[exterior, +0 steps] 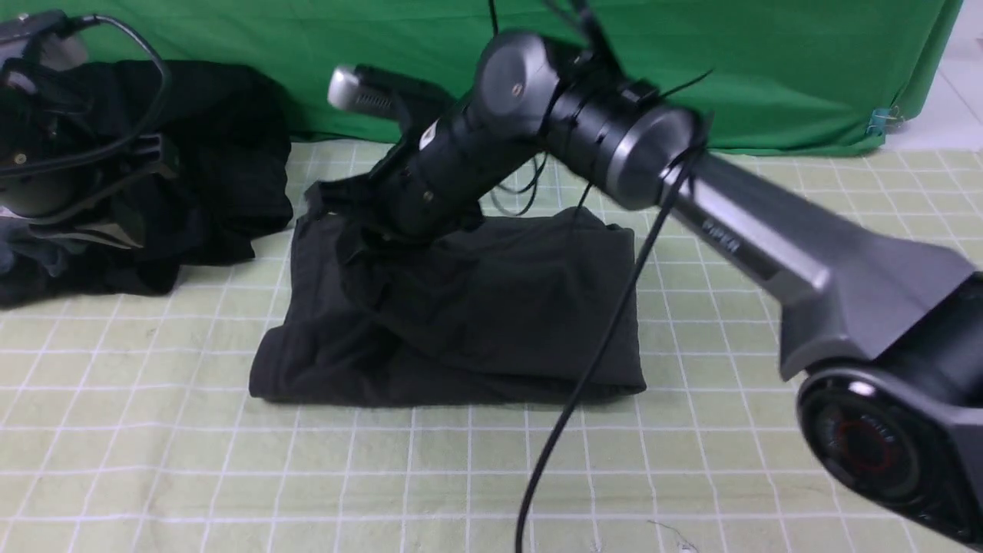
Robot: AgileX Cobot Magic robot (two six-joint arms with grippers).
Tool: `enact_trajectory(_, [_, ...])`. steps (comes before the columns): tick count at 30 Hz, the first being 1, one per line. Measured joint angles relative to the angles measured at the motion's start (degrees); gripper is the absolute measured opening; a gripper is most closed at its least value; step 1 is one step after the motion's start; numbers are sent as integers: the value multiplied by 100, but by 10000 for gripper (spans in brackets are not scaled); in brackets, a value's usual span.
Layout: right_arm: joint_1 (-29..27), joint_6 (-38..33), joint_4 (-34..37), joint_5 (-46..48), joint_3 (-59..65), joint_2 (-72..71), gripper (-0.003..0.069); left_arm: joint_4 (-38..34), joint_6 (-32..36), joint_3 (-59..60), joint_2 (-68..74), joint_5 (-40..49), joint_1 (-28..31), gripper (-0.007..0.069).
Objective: Fold a long-sleeved shirt over a green coffee tablecloth.
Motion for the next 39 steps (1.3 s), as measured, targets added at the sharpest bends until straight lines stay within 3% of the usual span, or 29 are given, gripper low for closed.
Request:
enact_trajectory(1, [17,18,53,-53,0,28,159,0,0,0,0,5,0,-3])
enact_trajectory(3, [77,44,155,-90,0,65,288,0,5,0,0,66,7,-3])
enact_trajectory(6, [51,-79,196,268,-113,34,392,0,5,0,0,97,14,-3])
enact_trajectory(9, [-156,-686,156,1038,-458,-103,430,-41,17,0,-7,110,14,-3])
enact_trajectory(12, [-456,-889,-159,1501,-774,-314,382,-432,255,0,-14,110,19,-3])
enact_trajectory(14, [-733,-981,-667,1618,-835,-612,257,-1081,689,0,-14,89,-20,-3])
enact_trajectory(15, [-987,-991,-1187,1646,-719,-968,104,-1621,1001,0,-7,-6,-130,-3])
enact_trajectory(17, [-1156,-998,-1426,1653,-455,-1275,48,-1940,1135,0,41,-108,-302,-3])
enact_trajectory(24, [-1263,-1464,-1581,1739,1548,-2155,9,-2075,1186,0,795,-638,-987,-3])
enact_trajectory(29, [-1267,-1566,-1592,1607,2725,-2196,8,-1361,718,0,1718,-590,-1113,-3])
enact_trajectory(39, [-1267,-1574,-1617,1066,3087,-2196,7,-190,110,0,2067,-154,-1108,-3])
